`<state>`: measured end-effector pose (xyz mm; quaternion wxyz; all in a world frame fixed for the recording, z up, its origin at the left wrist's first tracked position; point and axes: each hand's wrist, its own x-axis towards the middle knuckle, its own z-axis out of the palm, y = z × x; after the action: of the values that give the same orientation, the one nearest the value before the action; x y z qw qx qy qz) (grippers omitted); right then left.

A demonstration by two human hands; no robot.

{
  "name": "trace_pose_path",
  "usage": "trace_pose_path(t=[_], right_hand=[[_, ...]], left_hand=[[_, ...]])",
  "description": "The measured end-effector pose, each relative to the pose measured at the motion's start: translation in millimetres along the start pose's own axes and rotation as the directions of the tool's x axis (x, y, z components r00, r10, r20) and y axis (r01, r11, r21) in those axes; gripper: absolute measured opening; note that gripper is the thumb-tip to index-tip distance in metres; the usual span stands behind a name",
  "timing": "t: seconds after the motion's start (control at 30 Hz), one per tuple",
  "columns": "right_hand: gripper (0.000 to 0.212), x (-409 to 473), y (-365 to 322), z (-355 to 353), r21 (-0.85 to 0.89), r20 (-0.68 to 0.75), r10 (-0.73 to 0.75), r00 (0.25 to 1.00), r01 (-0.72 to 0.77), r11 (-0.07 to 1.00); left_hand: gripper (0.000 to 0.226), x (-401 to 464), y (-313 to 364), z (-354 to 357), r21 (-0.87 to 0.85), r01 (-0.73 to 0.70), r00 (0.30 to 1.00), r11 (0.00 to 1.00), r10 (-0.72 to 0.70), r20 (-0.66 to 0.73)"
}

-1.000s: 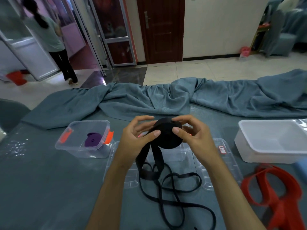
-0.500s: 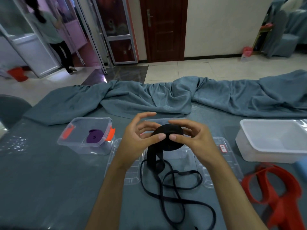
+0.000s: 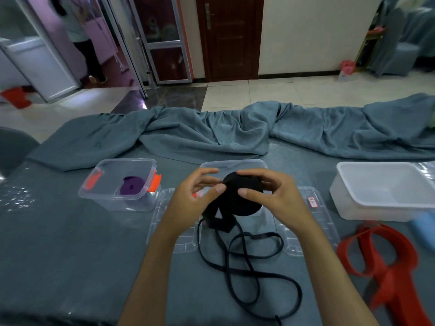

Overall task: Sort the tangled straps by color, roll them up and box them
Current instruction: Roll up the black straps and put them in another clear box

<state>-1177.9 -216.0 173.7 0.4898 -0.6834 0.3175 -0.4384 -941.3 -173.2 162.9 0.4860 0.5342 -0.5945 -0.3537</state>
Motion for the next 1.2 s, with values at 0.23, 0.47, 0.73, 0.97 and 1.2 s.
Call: trace_pose_path(t=[0.23,0.47,0.73,0.97,1.2], right_hand=[[0.037,1,-2,-7,0.144,-0.157,0.014,0.987,0.008,0.990],[0.039,0,-3,-7,0.208,-0.198,0.052,0.979,-0.010,0.978],[0.042,-2,0,-12,0.230,-0.273,0.125,0.954,-0.062,0.971],[0.042,-6,1,-17,0.223,-0.293,0.106,0.950,-0.040,0.974],[0.037,-10,8,-13,0.100,-0.270,0.037,0.962,-0.010,0.995]], left_hand=[[0.045,-21,-75,-16,-0.168,0.359,0.932,0.918,-0.345,0.108],[0.062,-34,-104,-6,-0.439,0.428,0.892,0.790,-0.290,0.348],[0.056,-39,-97,6,-0.319,0.419,0.882,0.850,-0.297,0.366],[0.035,-38,-95,17,-0.340,0.384,0.922,0.858,-0.334,0.197],[0.032,-26,-99,23,-0.282,0.412,0.861,0.867,-0.471,-0.191]])
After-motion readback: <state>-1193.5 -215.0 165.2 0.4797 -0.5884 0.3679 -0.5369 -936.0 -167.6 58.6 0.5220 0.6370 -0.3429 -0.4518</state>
